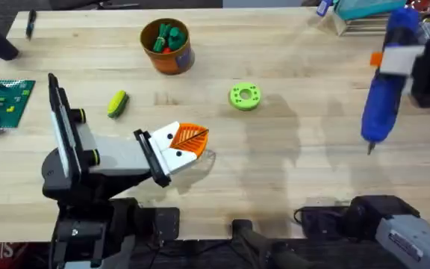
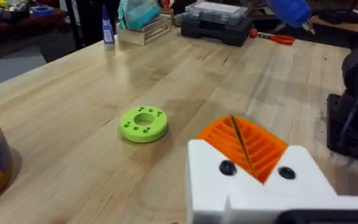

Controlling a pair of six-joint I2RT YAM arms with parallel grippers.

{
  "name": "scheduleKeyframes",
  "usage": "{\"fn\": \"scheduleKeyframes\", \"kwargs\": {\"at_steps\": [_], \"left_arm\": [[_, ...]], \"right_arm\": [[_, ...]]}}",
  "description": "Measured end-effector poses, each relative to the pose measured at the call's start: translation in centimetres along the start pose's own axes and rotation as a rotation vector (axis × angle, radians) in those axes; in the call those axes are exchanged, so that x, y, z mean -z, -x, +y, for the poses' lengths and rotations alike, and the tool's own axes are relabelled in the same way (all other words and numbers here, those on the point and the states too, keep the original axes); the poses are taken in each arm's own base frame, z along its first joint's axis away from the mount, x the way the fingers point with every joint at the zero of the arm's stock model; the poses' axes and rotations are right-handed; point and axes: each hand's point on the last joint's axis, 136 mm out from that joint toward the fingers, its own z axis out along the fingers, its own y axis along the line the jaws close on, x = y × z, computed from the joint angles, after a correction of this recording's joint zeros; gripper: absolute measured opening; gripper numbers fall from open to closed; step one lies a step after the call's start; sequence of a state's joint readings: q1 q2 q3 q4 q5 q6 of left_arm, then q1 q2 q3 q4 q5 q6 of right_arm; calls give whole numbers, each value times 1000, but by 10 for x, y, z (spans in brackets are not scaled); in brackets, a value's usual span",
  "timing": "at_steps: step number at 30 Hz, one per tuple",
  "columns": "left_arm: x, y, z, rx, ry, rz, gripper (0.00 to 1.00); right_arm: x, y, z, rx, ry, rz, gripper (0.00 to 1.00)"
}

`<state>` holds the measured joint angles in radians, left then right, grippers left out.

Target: Pick up the gripper from the table and insert it into the empty holder that is missing its gripper. Then pick up a screw, insert it into the mounting hole, and use the screwdriver to tighten it. Finally, clean up the table by picking up the vegetable and placing it into the bucket.

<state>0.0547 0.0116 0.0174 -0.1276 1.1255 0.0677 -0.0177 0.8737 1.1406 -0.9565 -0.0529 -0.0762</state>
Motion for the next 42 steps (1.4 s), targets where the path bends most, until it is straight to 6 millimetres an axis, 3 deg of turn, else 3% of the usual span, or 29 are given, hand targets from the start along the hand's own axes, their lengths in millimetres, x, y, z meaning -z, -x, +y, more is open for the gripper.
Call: {"fn": "scheduleKeyframes", "kwargs": {"at_steps": [4,8,14,21,29,38,42], "left_arm": [[0,0,0,0,0,0,8],[0,0,0,1,0,0,8],[0,0,0,0,0,0,8],[0,0,0,0,0,0,8],[0,0,0,0,0,0,8],[0,0,0,0,0,0,8],[0,0,0,0,0,0,8]], "right_arm": [[10,-11,10,-13,43,-110,28],[14,-1,25,-6,120,-307,28],[12,12,59,49,333,-458,28],[61,47,107,203,618,-686,28],[80,36,149,263,805,-680,28],[87,36,187,293,952,-855,28],[81,37,206,269,1015,-851,28]]}}
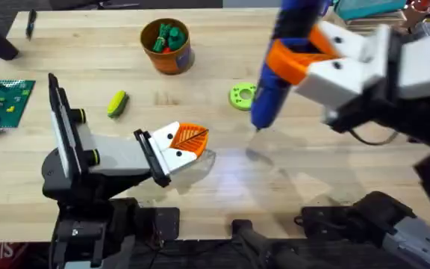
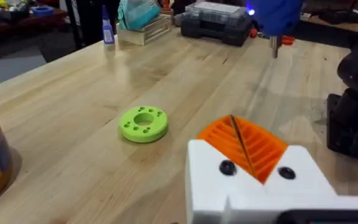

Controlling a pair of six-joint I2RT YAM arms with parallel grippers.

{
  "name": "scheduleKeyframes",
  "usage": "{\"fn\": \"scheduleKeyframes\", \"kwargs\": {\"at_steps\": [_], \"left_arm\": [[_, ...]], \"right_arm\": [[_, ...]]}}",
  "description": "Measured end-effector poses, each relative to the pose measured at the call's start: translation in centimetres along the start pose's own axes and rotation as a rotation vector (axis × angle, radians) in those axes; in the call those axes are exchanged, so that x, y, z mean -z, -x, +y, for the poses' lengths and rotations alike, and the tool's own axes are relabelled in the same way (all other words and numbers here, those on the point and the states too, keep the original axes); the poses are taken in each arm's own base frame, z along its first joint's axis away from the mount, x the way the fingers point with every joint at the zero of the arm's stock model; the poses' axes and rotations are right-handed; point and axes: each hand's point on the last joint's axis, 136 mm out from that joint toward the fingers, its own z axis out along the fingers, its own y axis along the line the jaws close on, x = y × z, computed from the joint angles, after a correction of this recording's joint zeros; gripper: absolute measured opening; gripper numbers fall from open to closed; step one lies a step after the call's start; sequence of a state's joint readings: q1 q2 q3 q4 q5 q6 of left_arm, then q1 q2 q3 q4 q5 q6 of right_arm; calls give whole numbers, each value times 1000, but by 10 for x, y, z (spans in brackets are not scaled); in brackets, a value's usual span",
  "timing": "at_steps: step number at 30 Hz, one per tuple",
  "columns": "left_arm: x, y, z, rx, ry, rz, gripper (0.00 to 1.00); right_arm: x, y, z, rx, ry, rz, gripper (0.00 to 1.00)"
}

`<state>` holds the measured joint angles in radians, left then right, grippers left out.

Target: Pick up the gripper from the table and insert it into the empty holder that is missing its gripper. Then pick up a screw, insert it into the mounting hole, and use the screwdriver to tighten it. Finally, clean up the table by picking up the vegetable and placing it into the bucket.

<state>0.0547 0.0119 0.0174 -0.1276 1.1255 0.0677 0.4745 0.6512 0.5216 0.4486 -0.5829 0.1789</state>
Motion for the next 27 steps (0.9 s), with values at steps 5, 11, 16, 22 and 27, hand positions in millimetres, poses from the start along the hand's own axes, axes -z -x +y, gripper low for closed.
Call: {"fn": "scheduleKeyframes", "kwargs": {"at_steps": [5,11,16,22,27], "left_arm": [[0,0,0,0,0,0,8],[0,0,0,0,0,0,8],[0,0,0,0,0,0,8],[0,0,0,0,0,0,8],[0,0,0,0,0,0,8]], "right_arm": [[-28,1,9,-5,81,-63,28],[-56,2,21,10,177,-168,28],[-79,-23,22,-33,210,-129,28],[-98,-18,43,-26,299,-130,28],[-99,2,60,8,362,-178,28]]}}
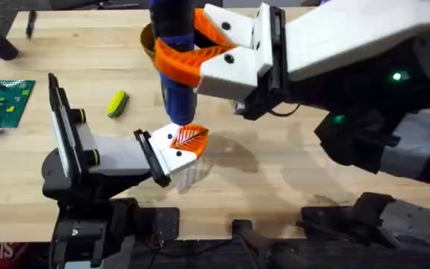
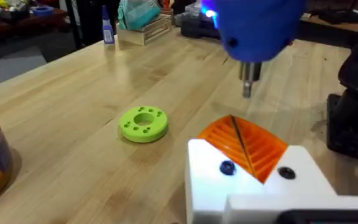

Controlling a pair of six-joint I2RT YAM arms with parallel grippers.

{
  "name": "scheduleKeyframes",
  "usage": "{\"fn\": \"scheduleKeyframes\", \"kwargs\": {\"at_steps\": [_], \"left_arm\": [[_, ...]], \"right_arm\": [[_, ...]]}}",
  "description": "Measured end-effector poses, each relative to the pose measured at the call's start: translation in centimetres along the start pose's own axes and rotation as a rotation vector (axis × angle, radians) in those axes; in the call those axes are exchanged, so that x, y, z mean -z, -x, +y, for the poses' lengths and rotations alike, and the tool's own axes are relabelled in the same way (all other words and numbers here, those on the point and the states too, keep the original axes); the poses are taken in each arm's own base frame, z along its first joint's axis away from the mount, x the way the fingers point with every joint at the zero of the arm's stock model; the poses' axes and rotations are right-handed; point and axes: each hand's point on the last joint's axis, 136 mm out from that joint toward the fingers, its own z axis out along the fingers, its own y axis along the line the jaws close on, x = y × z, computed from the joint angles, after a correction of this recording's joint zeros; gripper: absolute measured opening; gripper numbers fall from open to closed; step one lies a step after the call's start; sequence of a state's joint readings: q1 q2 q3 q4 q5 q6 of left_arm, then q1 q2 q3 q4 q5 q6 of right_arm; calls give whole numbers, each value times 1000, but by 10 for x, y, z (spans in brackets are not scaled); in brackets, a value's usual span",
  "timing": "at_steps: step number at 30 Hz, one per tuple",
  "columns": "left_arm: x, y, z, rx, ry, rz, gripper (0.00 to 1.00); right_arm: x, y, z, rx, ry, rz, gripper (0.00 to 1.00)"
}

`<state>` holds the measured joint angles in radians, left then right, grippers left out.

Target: Pick up the gripper from the table and insert it into the empty holder that is missing its gripper. Then pick up a screw, insert it into the mounting hole, and use the screwdriver to tighten it. Finally, clean up the table by picking up the vegetable and placing it into the bucket.

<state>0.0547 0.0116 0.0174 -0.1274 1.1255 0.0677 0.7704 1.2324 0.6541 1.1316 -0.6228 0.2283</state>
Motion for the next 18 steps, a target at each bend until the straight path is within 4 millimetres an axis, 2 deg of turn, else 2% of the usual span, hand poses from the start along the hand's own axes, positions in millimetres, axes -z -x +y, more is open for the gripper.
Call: {"fn": "scheduleKeyframes", "kwargs": {"at_steps": [14,18], "left_arm": [[0,0,0,0,0,0,8],[0,0,0,0,0,0,8]], "right_arm": [[-12,-2,32,88,89,-8,28],[-16,-4,34,107,103,-8,28]]}}
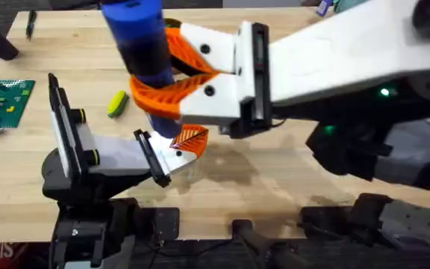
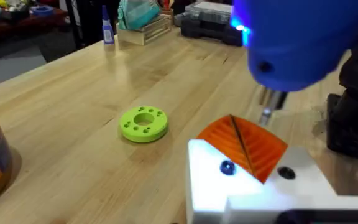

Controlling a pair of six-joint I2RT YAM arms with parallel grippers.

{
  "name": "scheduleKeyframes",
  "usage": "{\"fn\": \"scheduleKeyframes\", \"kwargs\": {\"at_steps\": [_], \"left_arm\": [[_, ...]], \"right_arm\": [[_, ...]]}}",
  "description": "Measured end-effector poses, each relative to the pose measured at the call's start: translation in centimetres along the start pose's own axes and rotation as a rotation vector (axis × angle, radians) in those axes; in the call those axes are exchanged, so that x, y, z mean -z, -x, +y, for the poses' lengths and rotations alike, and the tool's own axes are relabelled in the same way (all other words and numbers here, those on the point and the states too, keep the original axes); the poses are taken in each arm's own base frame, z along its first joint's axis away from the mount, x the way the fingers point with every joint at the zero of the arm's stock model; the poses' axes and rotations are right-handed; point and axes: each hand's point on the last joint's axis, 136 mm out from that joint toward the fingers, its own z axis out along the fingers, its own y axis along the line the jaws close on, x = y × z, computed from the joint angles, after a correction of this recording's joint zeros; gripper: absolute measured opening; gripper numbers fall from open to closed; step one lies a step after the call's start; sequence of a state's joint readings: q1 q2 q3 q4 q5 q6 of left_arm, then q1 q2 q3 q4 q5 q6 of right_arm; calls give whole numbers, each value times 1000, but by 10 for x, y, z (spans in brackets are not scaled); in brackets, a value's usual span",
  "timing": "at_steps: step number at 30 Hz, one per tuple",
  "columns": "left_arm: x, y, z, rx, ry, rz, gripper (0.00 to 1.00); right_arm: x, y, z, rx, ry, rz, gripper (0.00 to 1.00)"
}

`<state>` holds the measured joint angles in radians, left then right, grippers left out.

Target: Pick up the gripper from the table and insert it into the empty holder that is missing its gripper. Then pick up a screw, insert it into the mounting hole, and use the screwdriver to tighten it. Finally, clean up the table by picking up the vegetable and placing it into the bucket.

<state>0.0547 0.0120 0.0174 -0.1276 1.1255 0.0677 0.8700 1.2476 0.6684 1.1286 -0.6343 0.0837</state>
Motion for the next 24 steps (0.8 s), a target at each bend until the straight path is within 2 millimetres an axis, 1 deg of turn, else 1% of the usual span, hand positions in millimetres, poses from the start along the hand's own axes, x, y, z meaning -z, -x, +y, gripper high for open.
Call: {"fn": "scheduleKeyframes", "kwargs": {"at_steps": [2,6,10,24], "left_arm": [[0,0,0,0,0,0,8],[0,0,0,0,0,0,8],[0,0,0,0,0,0,8],[0,0,0,0,0,0,8]], "right_arm": [[-5,-3,-4,3,1,4,28],[-13,-14,-10,-7,3,24,28],[-14,-23,-10,-22,12,46,28],[-14,-31,-10,-47,13,76,28]]}}
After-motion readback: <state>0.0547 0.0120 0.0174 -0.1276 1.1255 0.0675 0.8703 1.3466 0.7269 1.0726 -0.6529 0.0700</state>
